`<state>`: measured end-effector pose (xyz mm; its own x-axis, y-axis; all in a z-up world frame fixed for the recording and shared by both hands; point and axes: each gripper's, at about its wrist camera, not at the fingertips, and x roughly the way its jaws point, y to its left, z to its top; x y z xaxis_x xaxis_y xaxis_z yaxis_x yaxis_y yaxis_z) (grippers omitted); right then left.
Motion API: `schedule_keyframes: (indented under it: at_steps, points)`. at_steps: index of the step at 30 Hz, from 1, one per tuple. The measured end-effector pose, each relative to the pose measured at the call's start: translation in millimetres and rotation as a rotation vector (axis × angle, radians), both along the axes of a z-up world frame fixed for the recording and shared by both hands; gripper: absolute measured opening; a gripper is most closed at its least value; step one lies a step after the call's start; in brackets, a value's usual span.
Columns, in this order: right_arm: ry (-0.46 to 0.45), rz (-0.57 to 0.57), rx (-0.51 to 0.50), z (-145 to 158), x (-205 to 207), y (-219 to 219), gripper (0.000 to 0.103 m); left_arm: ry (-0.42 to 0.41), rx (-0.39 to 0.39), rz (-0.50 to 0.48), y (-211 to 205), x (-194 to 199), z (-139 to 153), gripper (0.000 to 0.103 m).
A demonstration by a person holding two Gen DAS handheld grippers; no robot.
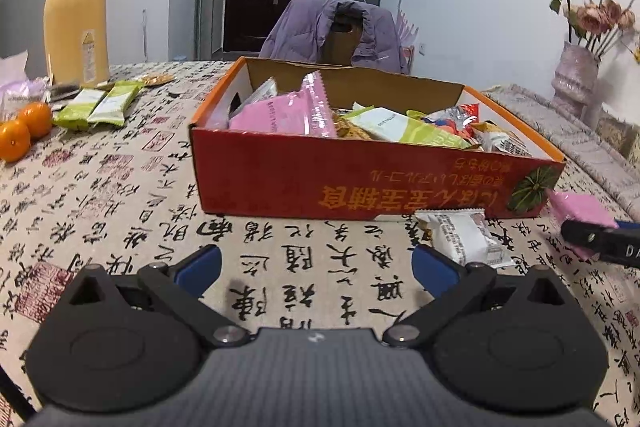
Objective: Organize snacks
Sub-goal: 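Grasp the remaining pink packet with the right gripper, then grasp the white sachet with the left gripper while the right gripper holds the pink packet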
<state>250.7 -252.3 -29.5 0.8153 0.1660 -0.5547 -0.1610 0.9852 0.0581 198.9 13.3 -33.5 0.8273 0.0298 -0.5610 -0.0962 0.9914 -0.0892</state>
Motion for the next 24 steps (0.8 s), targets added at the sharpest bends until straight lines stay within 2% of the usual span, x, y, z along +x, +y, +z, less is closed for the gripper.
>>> schedule_keyframes:
  at_steps: [4,10,15,24]
  points:
    - [-0.029,-0.046,-0.006,1,1,-15,0.066,0.005,-0.015,-0.029,-12,1,10,0.103]
    - [-0.051,-0.087,0.012,-3,5,-30,0.066,0.015,0.023,-0.075,-44,13,21,0.103]
    - [-0.067,-0.086,-0.003,-12,5,-30,0.067,0.041,0.040,-0.098,-69,27,19,0.103]
    - [-0.082,-0.070,0.045,-11,2,-35,0.067,0.095,0.068,-0.081,-93,47,6,0.103]
